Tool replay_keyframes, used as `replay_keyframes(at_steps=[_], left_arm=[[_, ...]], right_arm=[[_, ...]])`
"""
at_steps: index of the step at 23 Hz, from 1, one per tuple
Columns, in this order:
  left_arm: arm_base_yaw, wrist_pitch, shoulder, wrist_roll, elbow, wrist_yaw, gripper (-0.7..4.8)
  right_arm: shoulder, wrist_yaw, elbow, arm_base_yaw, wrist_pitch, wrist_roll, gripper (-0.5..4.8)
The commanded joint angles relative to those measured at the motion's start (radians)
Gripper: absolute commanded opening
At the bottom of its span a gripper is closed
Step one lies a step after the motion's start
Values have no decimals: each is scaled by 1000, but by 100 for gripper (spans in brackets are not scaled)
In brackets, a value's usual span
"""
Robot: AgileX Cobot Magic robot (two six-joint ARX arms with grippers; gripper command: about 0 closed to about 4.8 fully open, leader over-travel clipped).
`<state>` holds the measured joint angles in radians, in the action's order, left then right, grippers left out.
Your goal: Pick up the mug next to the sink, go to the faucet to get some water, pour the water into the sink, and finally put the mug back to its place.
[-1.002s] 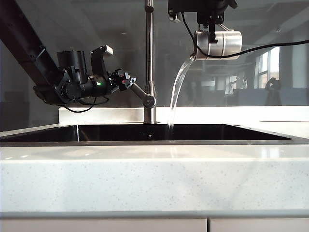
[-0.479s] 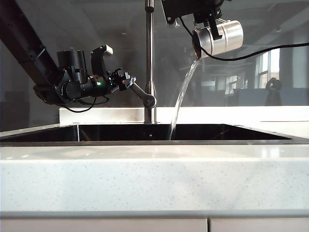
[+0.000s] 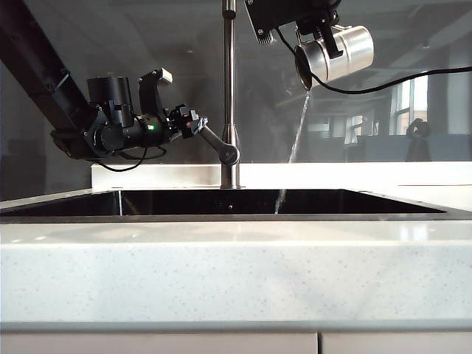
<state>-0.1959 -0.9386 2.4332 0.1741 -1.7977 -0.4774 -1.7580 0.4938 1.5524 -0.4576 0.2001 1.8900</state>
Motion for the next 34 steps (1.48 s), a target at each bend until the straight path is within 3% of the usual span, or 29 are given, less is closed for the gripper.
replay_keyframes(at_steps=[1,4,7,11,15,18,20,28,31,34], left_arm=[[14,40,0,-10,2,73,210],[14,40,0,-9,2,73,210],[14,40,0,-10,2,74,210],[14,40,0,-10,2,74,210],[14,40,0,-9,2,73,210],[14,41,0,-9,2,73,210],[14,41,0,-9,2,73,210],[13,41,0,-5,2,72,210],[13,41,0,-5,2,72,210],[13,41,0,-5,2,69,210]], right_arm=[[13,1,10,-4,28,3,-8],[13,2,10,-4,28,-54,-8],[24,51,10,-4,5,-508,-8],[52,85,10,0,-169,-970,-8],[89,-108,-11,58,-355,-1467,-8],[144,-271,-144,143,-275,-1733,-8],[208,-333,-303,204,-110,-1815,-8],[342,-394,-727,406,323,-1911,-8],[346,-504,-826,496,418,-1917,-8],[345,-541,-866,552,450,-1916,-8]])
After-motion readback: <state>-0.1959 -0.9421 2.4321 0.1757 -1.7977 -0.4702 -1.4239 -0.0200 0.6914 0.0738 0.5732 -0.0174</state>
